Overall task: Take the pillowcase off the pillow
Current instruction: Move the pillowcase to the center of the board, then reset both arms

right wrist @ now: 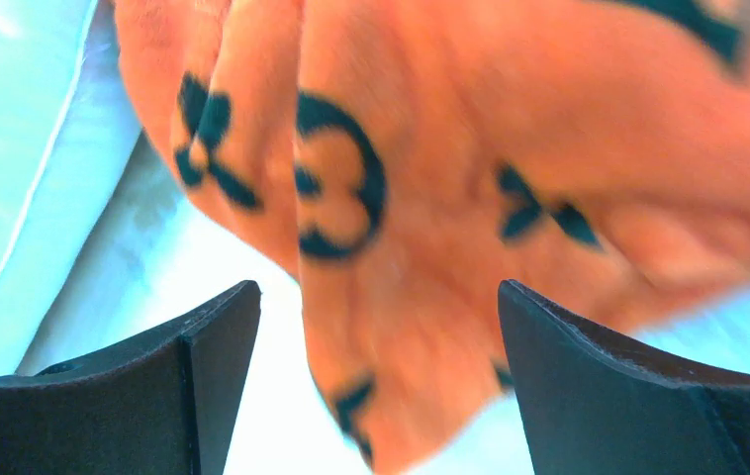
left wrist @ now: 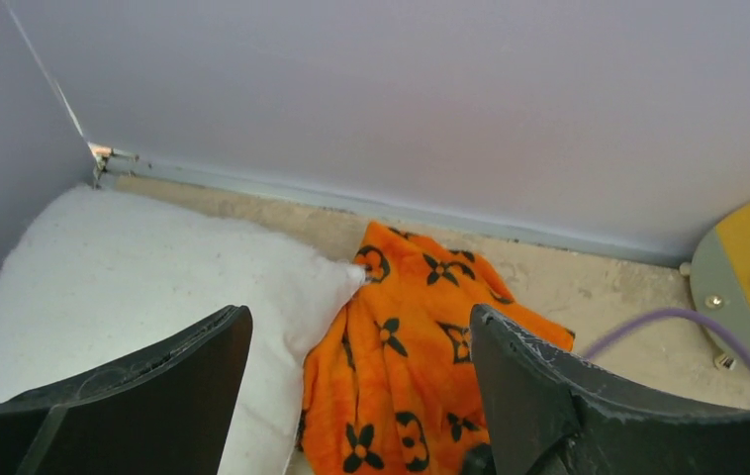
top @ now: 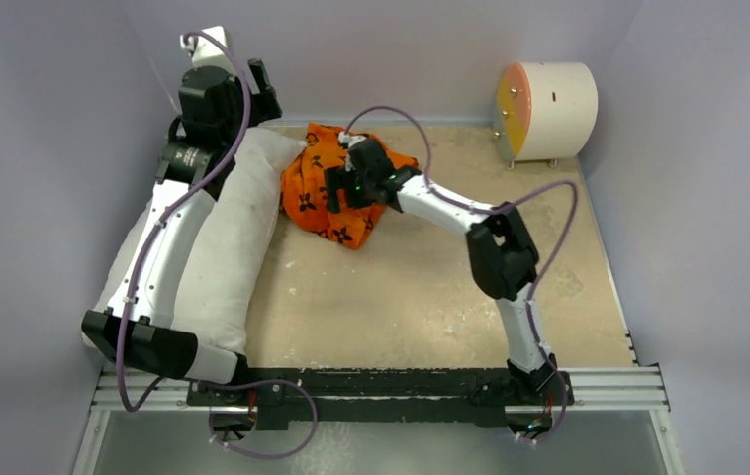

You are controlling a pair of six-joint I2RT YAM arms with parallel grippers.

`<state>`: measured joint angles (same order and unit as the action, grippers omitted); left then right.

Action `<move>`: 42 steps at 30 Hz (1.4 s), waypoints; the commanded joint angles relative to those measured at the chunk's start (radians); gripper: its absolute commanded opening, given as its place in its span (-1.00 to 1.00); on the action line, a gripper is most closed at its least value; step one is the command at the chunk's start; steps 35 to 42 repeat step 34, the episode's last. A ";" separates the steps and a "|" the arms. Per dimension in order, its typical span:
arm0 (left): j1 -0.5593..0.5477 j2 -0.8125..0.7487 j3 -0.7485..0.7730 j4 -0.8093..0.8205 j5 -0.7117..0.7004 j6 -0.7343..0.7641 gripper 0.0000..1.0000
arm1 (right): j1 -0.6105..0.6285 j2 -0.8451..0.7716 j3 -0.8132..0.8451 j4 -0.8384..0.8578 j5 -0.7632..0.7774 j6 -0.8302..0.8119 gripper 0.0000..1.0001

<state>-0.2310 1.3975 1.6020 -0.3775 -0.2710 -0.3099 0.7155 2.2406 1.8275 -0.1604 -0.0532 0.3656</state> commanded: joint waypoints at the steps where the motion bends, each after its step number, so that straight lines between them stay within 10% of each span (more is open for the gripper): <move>1: 0.009 0.062 0.263 -0.171 0.001 0.032 0.61 | -0.091 -0.369 -0.014 -0.207 0.099 -0.016 0.82; 7: 0.010 0.104 0.316 -0.216 0.028 -0.067 0.63 | -0.094 -0.577 0.133 -0.521 0.113 0.102 0.98; 13: 0.010 -0.028 -0.055 0.180 0.021 -0.083 0.68 | -0.098 -0.803 -0.290 -0.101 0.207 0.131 0.98; 28: 0.010 -0.267 -0.127 -0.088 0.101 -0.061 0.71 | -0.099 -1.265 -0.486 -0.005 0.443 0.089 0.97; 42: 0.010 -0.329 -0.145 -0.090 0.078 -0.056 0.72 | -0.099 -1.305 -0.462 -0.057 0.495 0.082 0.98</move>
